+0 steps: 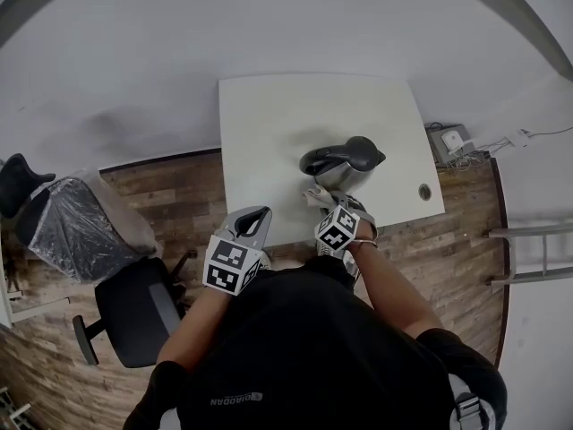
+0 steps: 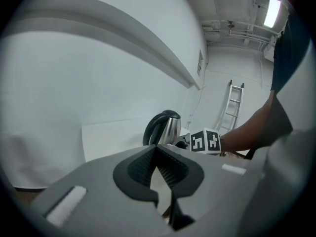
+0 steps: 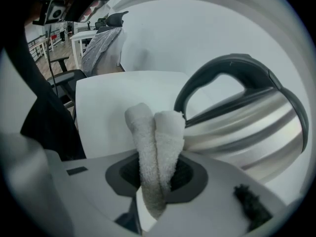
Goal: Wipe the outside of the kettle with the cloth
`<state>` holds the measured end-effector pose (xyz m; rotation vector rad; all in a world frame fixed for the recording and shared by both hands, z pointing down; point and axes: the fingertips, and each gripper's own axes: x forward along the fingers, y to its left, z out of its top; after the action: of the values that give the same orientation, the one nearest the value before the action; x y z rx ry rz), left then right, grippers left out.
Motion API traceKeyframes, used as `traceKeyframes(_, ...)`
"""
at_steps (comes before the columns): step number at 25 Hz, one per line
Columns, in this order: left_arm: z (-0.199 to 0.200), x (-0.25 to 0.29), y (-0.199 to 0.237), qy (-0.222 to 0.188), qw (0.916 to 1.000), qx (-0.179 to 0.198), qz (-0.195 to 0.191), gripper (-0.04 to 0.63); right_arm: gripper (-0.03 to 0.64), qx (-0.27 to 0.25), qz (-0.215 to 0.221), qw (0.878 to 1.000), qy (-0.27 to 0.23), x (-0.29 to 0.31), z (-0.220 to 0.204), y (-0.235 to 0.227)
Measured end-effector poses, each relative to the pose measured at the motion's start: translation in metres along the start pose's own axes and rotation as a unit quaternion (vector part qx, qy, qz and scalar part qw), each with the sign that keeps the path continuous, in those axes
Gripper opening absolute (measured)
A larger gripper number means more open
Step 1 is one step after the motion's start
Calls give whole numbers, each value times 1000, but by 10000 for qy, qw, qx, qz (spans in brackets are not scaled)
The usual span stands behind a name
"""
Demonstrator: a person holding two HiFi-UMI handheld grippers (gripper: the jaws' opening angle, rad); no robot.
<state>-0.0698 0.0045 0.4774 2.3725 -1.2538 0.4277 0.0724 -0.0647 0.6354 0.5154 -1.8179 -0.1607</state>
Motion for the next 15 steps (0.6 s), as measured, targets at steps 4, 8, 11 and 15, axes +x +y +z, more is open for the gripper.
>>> traceKeyframes(4,0,8,-11,48,9997,106,-210,6,92,-43,-31,9990,-438,-29,15,4)
traceKeyframes(8,7,20,-14,44,9992,291,-287,6,92,1131,309,9823,-1460,-79,22,7)
traceKeyframes(11,7,32,-15,246,9984,380,-330,8,92,3647,778,9062,-1992,-88,-27,-1)
traceKeyframes(15,8,33,-18,318,9982,390,-314,8,92,7131,827,6564,-2320,-54,-124,-33)
